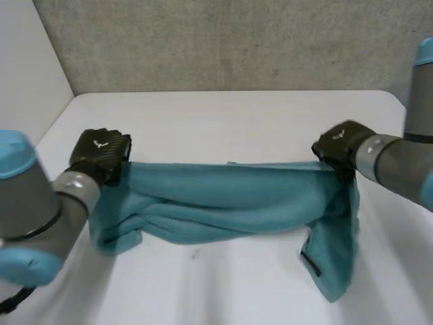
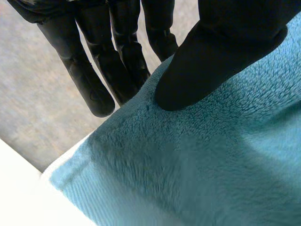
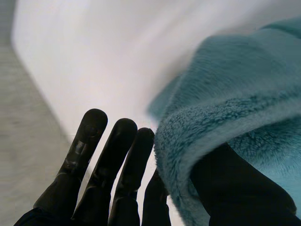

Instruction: Fold the laundry

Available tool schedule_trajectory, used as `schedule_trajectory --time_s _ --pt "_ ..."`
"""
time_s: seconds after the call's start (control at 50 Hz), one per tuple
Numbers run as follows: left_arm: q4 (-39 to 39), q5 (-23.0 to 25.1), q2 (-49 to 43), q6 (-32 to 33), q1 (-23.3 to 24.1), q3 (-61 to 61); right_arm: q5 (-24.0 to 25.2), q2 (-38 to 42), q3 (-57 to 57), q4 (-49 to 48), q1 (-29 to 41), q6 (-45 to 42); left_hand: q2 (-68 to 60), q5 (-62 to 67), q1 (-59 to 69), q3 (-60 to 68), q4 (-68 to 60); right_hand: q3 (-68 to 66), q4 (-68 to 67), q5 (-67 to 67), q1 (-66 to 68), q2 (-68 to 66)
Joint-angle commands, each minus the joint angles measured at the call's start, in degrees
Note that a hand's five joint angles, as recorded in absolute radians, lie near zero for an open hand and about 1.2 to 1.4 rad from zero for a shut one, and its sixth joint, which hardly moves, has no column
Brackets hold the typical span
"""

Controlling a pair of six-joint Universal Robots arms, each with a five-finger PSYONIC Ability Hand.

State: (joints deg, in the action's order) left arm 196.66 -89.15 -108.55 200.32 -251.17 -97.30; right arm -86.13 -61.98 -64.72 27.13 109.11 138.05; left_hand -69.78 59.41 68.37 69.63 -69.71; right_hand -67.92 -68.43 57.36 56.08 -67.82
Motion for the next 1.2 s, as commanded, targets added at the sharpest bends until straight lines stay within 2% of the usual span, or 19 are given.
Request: schedule_trajectory --time_s 0.02,0.1,0.18,0.28,0.32,0.34,0.38,0.44,0.5,0.62,0.7,0.72,0.76,0.78,0.82,0.88,0.92,0.98,1.2 --pt "5.7 -0.7 -8.3 1.0 0.5 27.6 -6.0 5.8 20.1 -17.1 0.1 7.4 -10.2 10.6 11.6 10.4 -10.3 -12.1 -11.6 12.6 23.9 -12.2" --pt "11.7 -1.6 -6.8 0.9 0.4 36.8 -8.4 4.9 29.5 -29.0 0.1 12.5 -10.2 10.6 11.6 10.4 -10.3 -12.1 -11.6 12.6 23.9 -12.2" --pt "19.4 -4.7 -3.7 1.2 -0.2 40.2 -8.0 1.9 27.7 -31.6 0.1 12.8 -10.2 10.6 11.6 10.4 -10.3 -12.1 -11.6 12.6 23.9 -12.2" --pt "19.1 -5.0 -2.4 0.8 -0.6 35.1 -1.6 -3.7 18.0 -27.0 0.0 12.8 -10.2 10.6 11.6 10.4 -10.3 -12.1 -11.6 12.6 23.9 -12.2" --pt "18.9 -5.0 -2.1 0.7 -0.9 31.6 4.4 -5.2 11.7 -21.9 -0.6 12.2 -10.2 10.6 11.6 10.4 -10.3 -12.1 -11.6 12.6 23.9 -12.2" --pt "18.9 -5.0 -2.1 0.8 -1.3 28.2 4.4 -5.2 11.6 -21.9 -0.6 12.2 -10.2 10.6 11.6 10.4 -10.3 -12.1 -11.6 12.6 23.9 -12.2" --pt "18.7 -5.0 -2.0 0.5 -1.9 24.0 8.7 -5.2 7.5 -15.4 -0.7 10.9 -10.2 10.6 11.6 10.4 -10.3 -12.1 -11.6 12.6 23.9 -12.2" --pt "18.7 -4.9 -2.0 0.0 -2.4 19.2 9.6 -4.4 5.7 -9.5 -1.2 9.3 -10.2 10.6 11.6 10.4 -10.3 -12.1 -11.6 12.6 23.9 -12.2" --pt "18.7 -4.9 -2.0 -1.2 -3.4 12.5 9.6 -3.7 5.1 -7.4 -1.4 8.0 -10.2 10.6 11.6 10.4 -10.3 -12.1 -11.6 12.6 23.9 -12.2" --pt "19.5 -4.5 -2.1 -4.3 -3.3 1.8 9.6 5.8 4.7 -6.2 -1.7 6.4 -10.2 10.6 11.6 10.4 -10.3 -12.1 -11.6 12.6 23.9 -12.2" --pt "20.1 -4.6 -2.7 -5.2 -3.3 -0.4 9.2 11.4 3.1 -10.0 -2.3 12.0 -10.2 10.6 11.6 10.4 -10.3 5.5 6.0 -4.9 6.4 5.4" --pt "20.1 -4.6 -2.7 -5.2 -3.3 -0.4 9.2 11.4 3.1 -10.0 -2.3 12.0 -10.2 10.6 11.6 10.4 -10.3 5.5 6.0 -5.0 6.3 5.4" --pt "20.0 -4.5 -2.4 -5.2 -3.2 -0.7 9.0 12.6 0.6 -13.6 -2.8 17.8 -10.2 10.6 11.6 10.4 -10.3 20.8 21.3 -20.2 -8.9 20.7" --pt "20.0 -4.5 -2.4 -5.2 -3.2 -0.7 9.0 12.6 0.6 -13.6 -2.8 17.8 -10.2 10.6 11.6 10.4 -10.3 20.8 21.3 -20.3 -9.0 20.7" --pt "20.0 -4.5 -2.3 -5.2 -3.4 -0.7 8.3 12.1 -2.9 -17.2 -4.2 24.5 -10.2 10.6 11.6 10.4 -10.3 25.0 25.5 -24.4 -13.2 24.9" --pt "20.1 -4.5 -2.0 -5.3 -3.6 -0.8 7.7 11.3 -4.9 -19.0 -4.6 28.4 -10.2 10.6 11.6 10.4 -10.3 28.2 28.7 -27.7 -16.4 28.1" --pt "20.1 -4.7 -1.5 -5.5 -3.8 -0.6 5.8 6.9 -9.9 -21.9 -5.7 36.0 -10.2 10.6 11.6 10.4 -10.3 30.4 30.9 -29.8 -18.6 30.3" --pt "20.1 -4.7 -0.2 -5.5 -4.6 -0.6 3.4 2.9 -15.4 -25.2 -6.9 41.5 -10.2 10.6 11.6 10.4 -10.3 32.6 33.1 -32.0 -20.8 32.5" --pt "20.1 -4.7 0.0 -5.5 -5.7 -0.8 0.3 -6.7 -35.1 -36.0 -8.6 45.2 -10.2 10.6 11.6 10.4 -10.3 41.5 42.0 -41.0 -29.7 41.4"
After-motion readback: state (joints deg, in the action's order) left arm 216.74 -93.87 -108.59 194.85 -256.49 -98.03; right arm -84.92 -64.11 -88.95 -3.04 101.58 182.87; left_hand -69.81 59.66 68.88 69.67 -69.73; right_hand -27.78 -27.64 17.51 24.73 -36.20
